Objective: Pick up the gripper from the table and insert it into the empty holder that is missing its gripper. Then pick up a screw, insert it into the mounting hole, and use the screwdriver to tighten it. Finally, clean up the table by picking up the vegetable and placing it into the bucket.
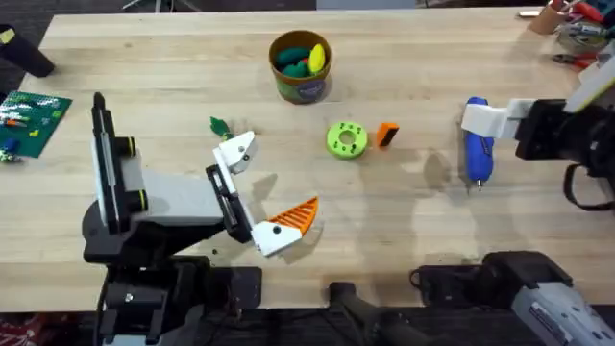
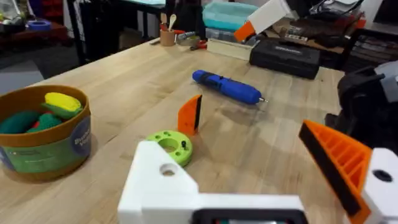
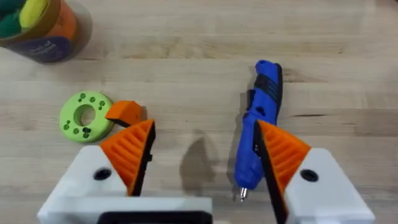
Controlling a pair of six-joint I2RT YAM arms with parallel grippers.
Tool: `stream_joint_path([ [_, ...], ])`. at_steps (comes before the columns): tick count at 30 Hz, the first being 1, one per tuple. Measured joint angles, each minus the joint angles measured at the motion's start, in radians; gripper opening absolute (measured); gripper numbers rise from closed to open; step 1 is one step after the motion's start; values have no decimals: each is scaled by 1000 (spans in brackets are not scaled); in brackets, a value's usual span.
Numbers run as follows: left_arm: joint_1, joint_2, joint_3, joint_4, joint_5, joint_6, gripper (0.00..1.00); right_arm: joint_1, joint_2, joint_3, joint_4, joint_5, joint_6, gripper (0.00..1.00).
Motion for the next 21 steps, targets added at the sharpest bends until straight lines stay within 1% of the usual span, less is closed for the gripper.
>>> stream_joint_path([
  [5,0,0,0,0,0,0,986,0,0,0,-19,-10,12,918],
  [11,0,0,0,0,0,0,986,0,0,1,-34,-101,29,918],
  [13,0,0,0,0,0,0,986,3,3,16,-75,-115,29,918],
  [16,0,0,0,0,0,0,986,19,10,87,-128,-110,26,918],
  [21,0,0,0,0,0,0,986,78,13,275,-187,-92,25,918],
])
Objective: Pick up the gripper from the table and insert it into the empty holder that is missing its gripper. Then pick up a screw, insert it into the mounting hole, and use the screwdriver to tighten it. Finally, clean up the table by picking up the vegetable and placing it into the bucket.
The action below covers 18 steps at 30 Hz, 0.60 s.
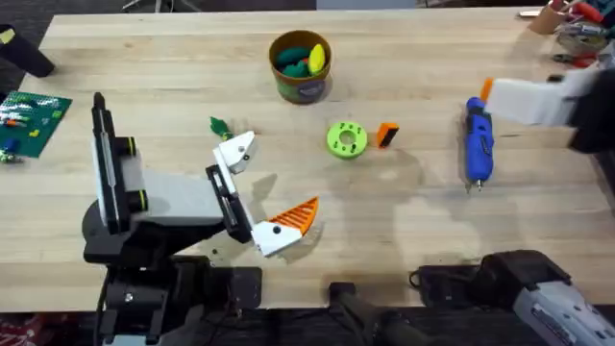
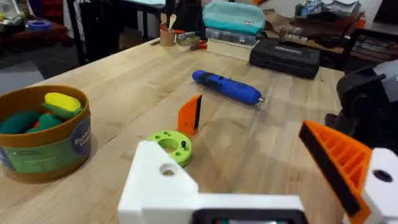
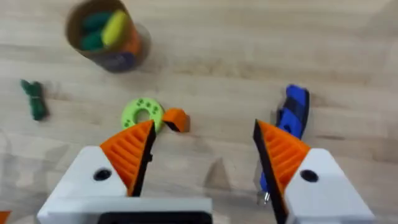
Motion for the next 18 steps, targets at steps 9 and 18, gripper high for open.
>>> stream_joint_path([
  [9,0,0,0,0,0,0,986,227,150,99,-101,8,106,918],
  [18,0,0,0,0,0,0,986,353,357,114,-135,11,193,918],
])
